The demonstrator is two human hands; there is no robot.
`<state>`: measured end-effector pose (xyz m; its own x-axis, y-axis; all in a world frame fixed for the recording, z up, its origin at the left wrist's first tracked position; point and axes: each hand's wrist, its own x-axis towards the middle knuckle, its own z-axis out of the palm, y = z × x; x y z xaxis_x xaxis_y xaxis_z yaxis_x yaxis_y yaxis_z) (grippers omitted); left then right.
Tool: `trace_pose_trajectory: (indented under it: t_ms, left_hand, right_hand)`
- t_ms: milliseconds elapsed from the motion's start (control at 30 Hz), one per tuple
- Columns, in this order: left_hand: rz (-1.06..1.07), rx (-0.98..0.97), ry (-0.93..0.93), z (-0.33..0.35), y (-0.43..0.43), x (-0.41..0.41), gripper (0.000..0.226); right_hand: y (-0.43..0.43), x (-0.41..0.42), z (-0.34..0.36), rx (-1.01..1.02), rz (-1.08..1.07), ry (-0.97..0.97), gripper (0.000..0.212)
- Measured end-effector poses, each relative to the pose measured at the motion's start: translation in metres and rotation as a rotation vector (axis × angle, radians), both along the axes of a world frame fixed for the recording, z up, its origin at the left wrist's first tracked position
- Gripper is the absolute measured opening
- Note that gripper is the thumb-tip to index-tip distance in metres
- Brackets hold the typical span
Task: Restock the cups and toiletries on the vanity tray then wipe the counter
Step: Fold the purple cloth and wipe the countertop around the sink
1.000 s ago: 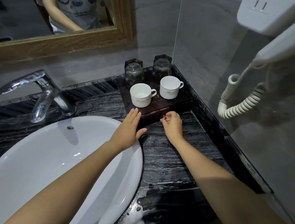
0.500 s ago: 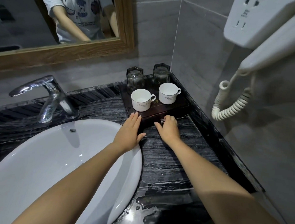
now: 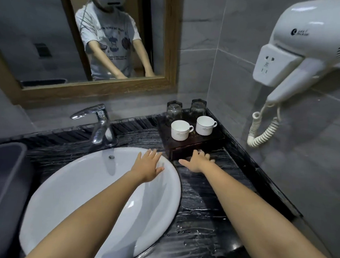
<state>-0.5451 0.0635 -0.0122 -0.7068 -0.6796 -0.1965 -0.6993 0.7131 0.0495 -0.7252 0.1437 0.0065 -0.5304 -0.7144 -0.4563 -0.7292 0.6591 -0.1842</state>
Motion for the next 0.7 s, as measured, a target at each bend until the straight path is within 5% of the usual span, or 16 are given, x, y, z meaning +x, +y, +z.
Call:
trace_pose_trajectory:
  t_ms: [333, 700]
  left_hand:
    - [0.051, 0.294, -0.003, 0.033, 0.04, 0.146, 0.047]
    - [0.149, 0.362, -0.033, 0.051, 0.107, 0.344, 0.041]
  right_hand:
    - [0.029, 0.142, 0.035, 0.334, 0.409, 0.024, 0.08]
    - [0.045, 0.33, 0.044, 0.322, 0.639, -0.116, 0.056]
